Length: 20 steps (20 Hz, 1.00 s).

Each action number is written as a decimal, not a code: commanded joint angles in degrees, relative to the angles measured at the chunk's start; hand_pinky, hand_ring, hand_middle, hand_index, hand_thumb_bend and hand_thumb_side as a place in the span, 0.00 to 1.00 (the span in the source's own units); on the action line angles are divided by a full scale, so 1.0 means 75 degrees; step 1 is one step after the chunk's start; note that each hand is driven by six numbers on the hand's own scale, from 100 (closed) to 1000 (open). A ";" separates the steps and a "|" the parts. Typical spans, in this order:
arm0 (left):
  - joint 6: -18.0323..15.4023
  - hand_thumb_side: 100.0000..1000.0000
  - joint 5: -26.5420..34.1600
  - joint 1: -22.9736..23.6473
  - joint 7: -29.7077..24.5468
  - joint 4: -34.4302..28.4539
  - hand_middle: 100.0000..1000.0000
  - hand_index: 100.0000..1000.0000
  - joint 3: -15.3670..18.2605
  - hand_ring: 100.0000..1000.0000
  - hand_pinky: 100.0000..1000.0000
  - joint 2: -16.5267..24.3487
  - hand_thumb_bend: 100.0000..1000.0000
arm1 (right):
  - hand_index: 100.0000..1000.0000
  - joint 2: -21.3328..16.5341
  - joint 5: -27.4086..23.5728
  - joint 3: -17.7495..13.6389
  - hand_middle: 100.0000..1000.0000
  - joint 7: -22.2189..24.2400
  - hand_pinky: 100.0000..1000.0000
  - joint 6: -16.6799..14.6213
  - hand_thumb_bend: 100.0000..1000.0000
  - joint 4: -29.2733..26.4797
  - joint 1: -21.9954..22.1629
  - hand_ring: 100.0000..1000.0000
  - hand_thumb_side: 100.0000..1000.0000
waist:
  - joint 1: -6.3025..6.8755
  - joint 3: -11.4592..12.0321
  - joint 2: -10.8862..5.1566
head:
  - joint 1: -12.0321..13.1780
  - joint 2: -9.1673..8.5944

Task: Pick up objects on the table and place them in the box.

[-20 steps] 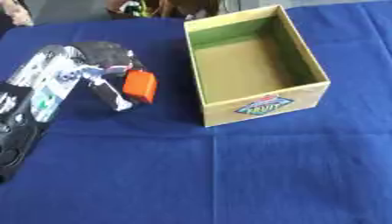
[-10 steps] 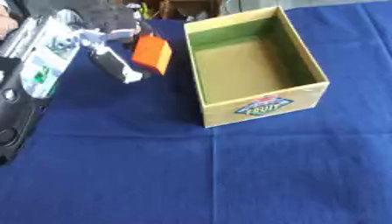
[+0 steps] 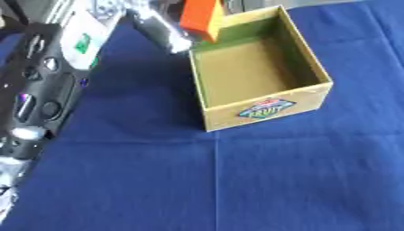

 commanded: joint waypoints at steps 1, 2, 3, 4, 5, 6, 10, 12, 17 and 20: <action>-0.0005 0.29 -0.0143 -0.0399 0.0364 0.0500 0.30 0.67 0.0103 0.36 0.14 -0.0356 0.00 | 0.93 -0.0129 0.0004 0.0057 0.59 0.0062 0.80 -0.0029 0.00 -0.0113 -0.0062 0.95 0.96 | -0.0021 -0.0063 -0.0134 | 0.0088 -0.0126; -0.0046 0.29 -0.0237 -0.0461 0.0463 0.0681 0.30 0.67 0.0085 0.36 0.14 -0.0479 0.00 | 0.93 -0.0126 0.0003 0.0064 0.59 0.0072 0.80 -0.0035 0.00 -0.0113 -0.0071 0.95 0.96 | -0.0010 -0.0099 -0.0115 | 0.0113 -0.0133; -0.0094 0.28 -0.0361 -0.0515 0.0576 0.0864 0.29 0.67 0.0070 0.36 0.14 -0.0607 0.00 | 0.93 -0.0119 0.0006 0.0071 0.59 0.0081 0.80 -0.0039 0.00 -0.0113 -0.0083 0.95 0.96 | 0.0000 -0.0136 -0.0089 | 0.0143 -0.0141; -0.0147 0.29 -0.0487 -0.0554 0.0691 0.1029 0.29 0.67 0.0061 0.36 0.14 -0.0709 0.00 | 0.93 -0.0112 0.0010 0.0077 0.59 0.0090 0.80 -0.0042 0.00 -0.0113 -0.0092 0.95 0.96 | 0.0004 -0.0159 -0.0069 | 0.0163 -0.0146; -0.0197 0.30 -0.0608 -0.0581 0.0796 0.1230 0.29 0.67 0.0058 0.36 0.14 -0.0839 0.00 | 0.93 -0.0102 0.0018 0.0088 0.59 0.0102 0.80 -0.0047 0.00 -0.0113 -0.0105 0.96 0.96 | 0.0010 -0.0193 -0.0037 | 0.0195 -0.0149; -0.0239 0.31 -0.0741 -0.0608 0.0907 0.1453 0.29 0.67 0.0067 0.36 0.14 -0.0970 0.00 | 0.93 -0.0090 0.0027 0.0099 0.59 0.0116 0.80 -0.0051 0.00 -0.0113 -0.0117 0.96 0.96 | 0.0015 -0.0225 -0.0009 | 0.0232 -0.0162; -0.0416 0.29 -0.1493 -0.0685 0.1362 0.2252 0.29 0.67 0.0129 0.37 0.15 -0.1395 0.00 | 0.93 -0.0051 0.0042 0.0150 0.59 0.0171 0.80 -0.0069 0.00 -0.0113 -0.0193 0.96 0.96 | 0.0031 -0.0364 0.0095 | 0.0357 -0.0242; -0.0499 0.28 -0.1939 -0.0716 0.1578 0.2594 0.29 0.67 0.0168 0.38 0.16 -0.1524 0.00 | 0.93 -0.0035 0.0040 0.0169 0.59 0.0191 0.80 -0.0089 0.00 -0.0113 -0.0222 0.96 0.96 | 0.0036 -0.0437 0.0135 | 0.0395 -0.0266; -0.0807 0.27 -0.3066 -0.0746 0.1985 0.3354 0.32 0.68 0.0256 0.41 0.22 -0.1742 0.00 | 0.93 -0.0001 0.0083 0.0160 0.59 0.0186 0.80 -0.0096 0.00 -0.0113 -0.0235 0.96 0.97 | 0.0075 -0.0518 0.0202 | 0.0397 -0.0217; -0.0984 0.29 -0.3449 -0.0708 0.2182 0.3611 0.33 0.69 0.0300 0.42 0.23 -0.1820 0.00 | 0.93 0.0013 0.0099 0.0166 0.59 0.0202 0.80 -0.0073 0.00 -0.0113 -0.0250 0.96 0.97 | 0.0089 -0.0532 0.0217 | 0.0388 -0.0214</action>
